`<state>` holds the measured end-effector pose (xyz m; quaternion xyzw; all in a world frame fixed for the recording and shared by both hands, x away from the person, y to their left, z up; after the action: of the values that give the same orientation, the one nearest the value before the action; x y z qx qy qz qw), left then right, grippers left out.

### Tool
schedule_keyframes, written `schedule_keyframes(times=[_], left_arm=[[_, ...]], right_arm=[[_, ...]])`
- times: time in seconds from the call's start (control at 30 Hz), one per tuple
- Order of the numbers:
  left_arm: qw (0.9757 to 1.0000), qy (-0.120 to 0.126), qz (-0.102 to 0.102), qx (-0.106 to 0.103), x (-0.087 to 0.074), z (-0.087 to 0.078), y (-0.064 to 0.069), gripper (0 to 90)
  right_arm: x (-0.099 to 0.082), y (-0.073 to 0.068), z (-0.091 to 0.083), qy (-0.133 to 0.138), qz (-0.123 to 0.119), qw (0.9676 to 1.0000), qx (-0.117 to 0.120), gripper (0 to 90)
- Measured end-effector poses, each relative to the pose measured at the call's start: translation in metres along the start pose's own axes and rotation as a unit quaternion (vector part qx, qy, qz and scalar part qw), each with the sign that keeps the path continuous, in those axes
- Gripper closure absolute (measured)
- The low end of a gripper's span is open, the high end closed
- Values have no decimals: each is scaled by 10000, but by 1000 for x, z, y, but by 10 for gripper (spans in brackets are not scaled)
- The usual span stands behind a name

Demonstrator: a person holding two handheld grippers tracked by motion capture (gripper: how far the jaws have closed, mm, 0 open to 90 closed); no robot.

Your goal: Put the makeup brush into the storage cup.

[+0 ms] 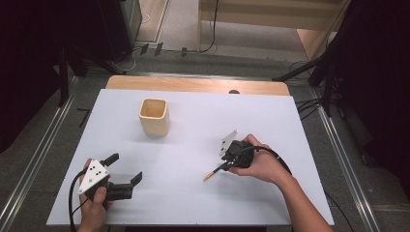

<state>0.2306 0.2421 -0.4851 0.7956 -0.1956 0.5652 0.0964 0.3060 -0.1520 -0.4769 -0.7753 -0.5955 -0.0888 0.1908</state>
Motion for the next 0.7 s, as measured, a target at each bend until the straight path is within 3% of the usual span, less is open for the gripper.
schedule_keyframes(times=[0.4,0.7], left_arm=[[10000,-15,9,-18,0,1,0,0],[10000,-42,19,-36,-1,1,1,0]], right_arm=[[7,3,11,-417,-279,9987,84,623],[8,7,16,-688,-190,9973,142,657]])
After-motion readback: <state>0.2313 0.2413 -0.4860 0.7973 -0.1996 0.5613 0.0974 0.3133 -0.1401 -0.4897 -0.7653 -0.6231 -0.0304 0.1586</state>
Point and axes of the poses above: each handheld gripper's, and its own axes: z roughly forward along the jaws, x roughly out of its top, y roughly to its right, the point moved 1 cm from there along z, roughly forward along the jaws, and after that the axes turned 15 degrees about x, right-handed, at the moved point
